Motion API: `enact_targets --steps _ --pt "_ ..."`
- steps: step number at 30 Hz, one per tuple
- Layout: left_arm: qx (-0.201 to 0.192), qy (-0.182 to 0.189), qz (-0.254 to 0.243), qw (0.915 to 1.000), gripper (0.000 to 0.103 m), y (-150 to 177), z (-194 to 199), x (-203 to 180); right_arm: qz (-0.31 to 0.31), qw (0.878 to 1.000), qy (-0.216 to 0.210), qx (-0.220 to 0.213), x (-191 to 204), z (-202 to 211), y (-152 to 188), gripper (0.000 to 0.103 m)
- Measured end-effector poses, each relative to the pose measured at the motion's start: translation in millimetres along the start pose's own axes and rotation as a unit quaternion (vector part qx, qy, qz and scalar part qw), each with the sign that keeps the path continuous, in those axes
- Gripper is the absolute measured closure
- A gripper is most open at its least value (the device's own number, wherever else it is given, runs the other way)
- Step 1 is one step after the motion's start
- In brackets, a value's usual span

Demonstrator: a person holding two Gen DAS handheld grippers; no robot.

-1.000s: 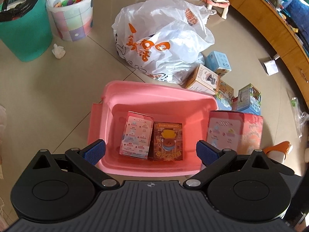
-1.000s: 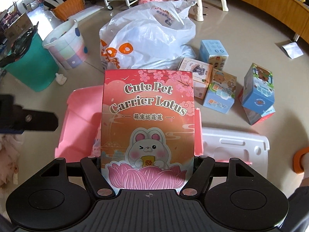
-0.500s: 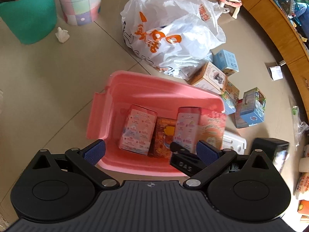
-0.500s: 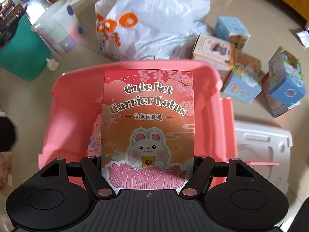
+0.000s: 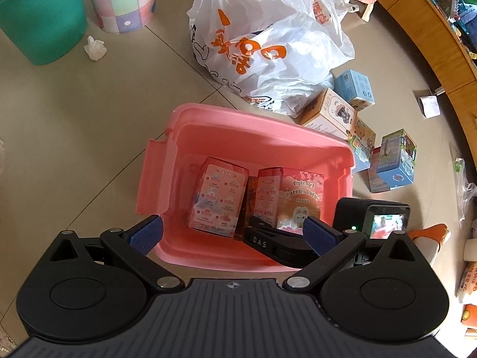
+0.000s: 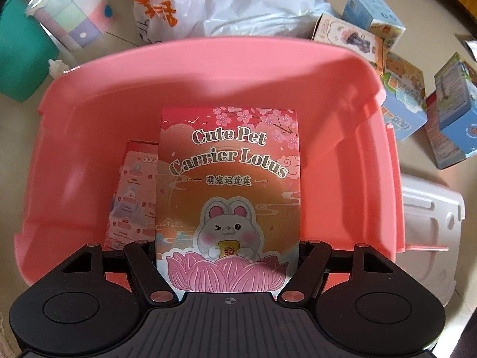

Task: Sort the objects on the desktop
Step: 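Lower the box into the tub beside the pink box and open the right gripper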

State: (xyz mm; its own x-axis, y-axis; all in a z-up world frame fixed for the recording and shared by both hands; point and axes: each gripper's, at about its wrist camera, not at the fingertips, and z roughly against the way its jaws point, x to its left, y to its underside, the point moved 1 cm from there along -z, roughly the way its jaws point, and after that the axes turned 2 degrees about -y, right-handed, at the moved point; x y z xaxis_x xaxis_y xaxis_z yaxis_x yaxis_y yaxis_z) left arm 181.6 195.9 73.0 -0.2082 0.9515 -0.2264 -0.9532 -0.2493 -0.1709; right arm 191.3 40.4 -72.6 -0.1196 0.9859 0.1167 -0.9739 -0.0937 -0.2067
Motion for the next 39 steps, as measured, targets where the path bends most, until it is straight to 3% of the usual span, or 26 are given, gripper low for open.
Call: enact_targets --steps 6,17,22,25,31,35,39 --pt "0.009 0.011 -0.001 0.9999 0.001 2 -1 -2 -0.014 1.000 0.006 0.011 0 -10 4 0.036" --pt "0.018 0.016 -0.004 0.9997 0.001 5 -2 -5 0.015 0.999 0.028 0.019 13 -17 7 0.034" --pt "0.016 0.014 -0.008 0.9997 0.001 6 2 -9 0.013 1.000 0.013 0.023 14 -17 8 0.025" --pt "0.014 0.013 -0.009 0.9998 0.001 6 5 -10 0.000 1.000 0.002 0.005 11 -6 8 0.012" --pt "-0.002 0.011 -0.017 0.9998 0.001 10 21 -19 0.001 0.999 -0.007 -0.044 7 31 4 0.007" --pt "-0.017 0.001 -0.025 0.9995 0.001 11 31 -24 0.001 0.996 -0.043 -0.078 -8 63 1 0.004" --pt "-0.029 -0.013 -0.030 0.9990 0.001 15 40 -29 0.038 0.994 -0.048 -0.091 -18 88 4 0.000"
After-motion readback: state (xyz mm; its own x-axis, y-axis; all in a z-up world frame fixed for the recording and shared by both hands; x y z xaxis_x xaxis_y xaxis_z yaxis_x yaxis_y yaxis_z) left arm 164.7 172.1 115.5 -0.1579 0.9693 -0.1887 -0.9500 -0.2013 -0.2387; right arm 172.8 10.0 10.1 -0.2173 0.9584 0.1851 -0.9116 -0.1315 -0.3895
